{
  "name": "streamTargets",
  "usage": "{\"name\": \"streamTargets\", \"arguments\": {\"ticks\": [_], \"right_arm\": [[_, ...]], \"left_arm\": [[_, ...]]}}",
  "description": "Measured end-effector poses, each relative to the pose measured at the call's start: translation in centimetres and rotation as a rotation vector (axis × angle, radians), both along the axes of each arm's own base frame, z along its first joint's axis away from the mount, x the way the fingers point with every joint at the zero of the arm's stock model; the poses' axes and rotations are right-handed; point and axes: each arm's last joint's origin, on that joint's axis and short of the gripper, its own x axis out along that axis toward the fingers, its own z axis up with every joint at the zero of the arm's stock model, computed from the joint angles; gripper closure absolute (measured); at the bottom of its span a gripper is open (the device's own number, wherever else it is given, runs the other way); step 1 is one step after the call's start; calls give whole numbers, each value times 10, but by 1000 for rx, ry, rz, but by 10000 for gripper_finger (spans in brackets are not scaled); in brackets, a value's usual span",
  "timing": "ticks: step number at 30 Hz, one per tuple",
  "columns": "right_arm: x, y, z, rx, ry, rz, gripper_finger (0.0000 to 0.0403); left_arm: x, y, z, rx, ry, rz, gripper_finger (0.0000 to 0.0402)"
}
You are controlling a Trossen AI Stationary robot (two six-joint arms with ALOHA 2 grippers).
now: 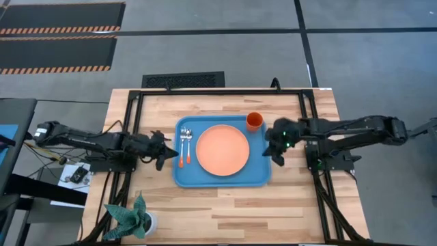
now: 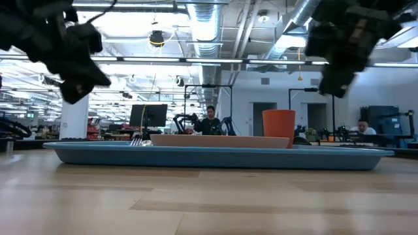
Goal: Pick and place plate/cup/fork/spoon on tray
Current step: Return to Home Position
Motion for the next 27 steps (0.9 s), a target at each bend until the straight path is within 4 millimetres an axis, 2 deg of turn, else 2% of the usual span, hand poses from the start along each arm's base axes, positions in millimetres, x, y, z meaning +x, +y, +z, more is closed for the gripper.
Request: {"name": "streamTargets", "arguments": {"ticks": [3, 7, 11, 14, 18, 23, 27], "right_arm": [[4, -19, 6, -23, -120, 19, 399], [8, -42, 10, -102, -227, -8, 399], [10, -50, 5, -186, -368, -60, 400], [7, -45, -8, -182, -453, -95, 400], [-2, -31, -11, -203, -555, -151, 401], [-21, -12, -9, -242, -612, -185, 402], [-42, -3, -17, -279, -666, -210, 402]], "left_arm": [[1, 9, 1, -25, -135, -72, 401], [1, 24, -4, 23, -227, -40, 401], [-3, 39, -13, 96, -257, 5, 402], [-6, 45, -16, 129, -294, 6, 401], [-10, 50, -13, 203, -336, 8, 402], [-16, 54, -7, 275, -377, 40, 401], [-21, 55, -6, 305, -375, 42, 401]]}}
